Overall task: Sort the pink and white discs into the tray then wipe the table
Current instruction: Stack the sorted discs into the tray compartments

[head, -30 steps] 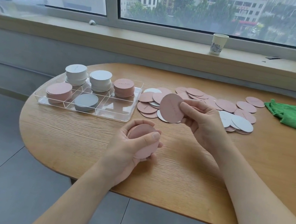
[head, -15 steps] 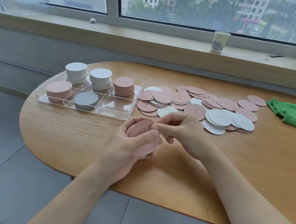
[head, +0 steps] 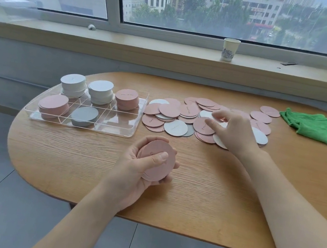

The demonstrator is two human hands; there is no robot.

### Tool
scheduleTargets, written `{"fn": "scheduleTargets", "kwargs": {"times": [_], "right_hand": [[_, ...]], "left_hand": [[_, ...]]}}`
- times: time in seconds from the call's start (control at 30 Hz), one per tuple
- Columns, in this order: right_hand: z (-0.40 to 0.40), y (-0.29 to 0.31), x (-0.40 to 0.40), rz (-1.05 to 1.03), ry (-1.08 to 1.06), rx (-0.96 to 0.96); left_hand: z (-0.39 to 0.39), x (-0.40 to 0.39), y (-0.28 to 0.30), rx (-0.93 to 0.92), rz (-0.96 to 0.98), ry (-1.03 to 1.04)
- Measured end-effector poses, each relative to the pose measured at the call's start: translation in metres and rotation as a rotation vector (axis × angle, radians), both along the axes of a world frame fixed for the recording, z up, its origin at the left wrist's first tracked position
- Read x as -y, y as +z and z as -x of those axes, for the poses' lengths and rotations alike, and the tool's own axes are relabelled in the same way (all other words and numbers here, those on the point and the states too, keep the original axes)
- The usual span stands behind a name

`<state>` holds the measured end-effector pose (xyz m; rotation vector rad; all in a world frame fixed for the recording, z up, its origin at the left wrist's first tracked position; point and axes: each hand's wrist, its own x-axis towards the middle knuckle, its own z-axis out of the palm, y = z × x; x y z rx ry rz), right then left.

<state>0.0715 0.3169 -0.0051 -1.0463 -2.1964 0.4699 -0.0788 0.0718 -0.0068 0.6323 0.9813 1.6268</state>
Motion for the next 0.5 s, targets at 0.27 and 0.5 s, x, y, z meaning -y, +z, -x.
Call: {"fn": "scheduleTargets", "kwargs": {"times": [0.27, 0.5], "right_hand": [[0.008, -0.018, -0.014, -0.016, -0.089, 0.203], [0.01, -0.018, -0.013, 0.037, -0.053, -0.02]], "left_hand": [[-0.006, -0.006, -0.001, 0.005, 0.029, -0.028], [-0.007, -0.006, 0.001, 0.005, 0.04, -0.022]]}}
